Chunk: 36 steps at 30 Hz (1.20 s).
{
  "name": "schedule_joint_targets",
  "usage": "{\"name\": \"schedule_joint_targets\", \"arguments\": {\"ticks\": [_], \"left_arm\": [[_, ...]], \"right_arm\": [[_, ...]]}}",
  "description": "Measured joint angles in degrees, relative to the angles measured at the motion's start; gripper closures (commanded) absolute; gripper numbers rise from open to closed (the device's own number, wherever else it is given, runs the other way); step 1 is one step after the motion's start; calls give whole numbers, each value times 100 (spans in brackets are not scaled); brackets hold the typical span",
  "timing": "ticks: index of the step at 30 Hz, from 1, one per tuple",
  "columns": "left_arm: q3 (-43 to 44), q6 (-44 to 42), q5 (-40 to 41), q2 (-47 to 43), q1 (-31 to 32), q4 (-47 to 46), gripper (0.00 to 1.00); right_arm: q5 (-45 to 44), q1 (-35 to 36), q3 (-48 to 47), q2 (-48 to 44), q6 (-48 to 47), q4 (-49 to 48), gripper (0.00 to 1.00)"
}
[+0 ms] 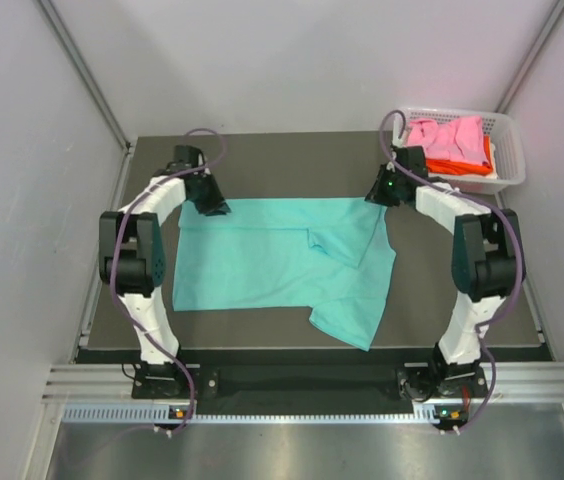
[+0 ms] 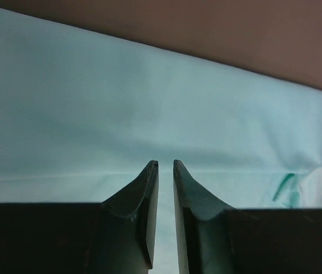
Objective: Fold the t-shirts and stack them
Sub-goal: Fold the tshirt
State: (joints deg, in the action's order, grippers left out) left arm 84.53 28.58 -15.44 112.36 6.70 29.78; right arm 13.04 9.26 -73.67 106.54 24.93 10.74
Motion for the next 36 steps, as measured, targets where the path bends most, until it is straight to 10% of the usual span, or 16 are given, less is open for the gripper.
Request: {"name": "schedule_joint_targets", "arguments": {"ticks": [15,22,36], "left_arm": [[42,-179,15,636,-892,-109,80],[-138,-83,450,293,-883,28,68],[-3965,2087,2243,-4592,-841,1462,72]], "right_arm": [[-1390,35,-1716,1622,-802,883,97],[-1829,129,-2684,1512,-820,1775,52],[-890,1565,1152,-2444,181,2337,41]]}}
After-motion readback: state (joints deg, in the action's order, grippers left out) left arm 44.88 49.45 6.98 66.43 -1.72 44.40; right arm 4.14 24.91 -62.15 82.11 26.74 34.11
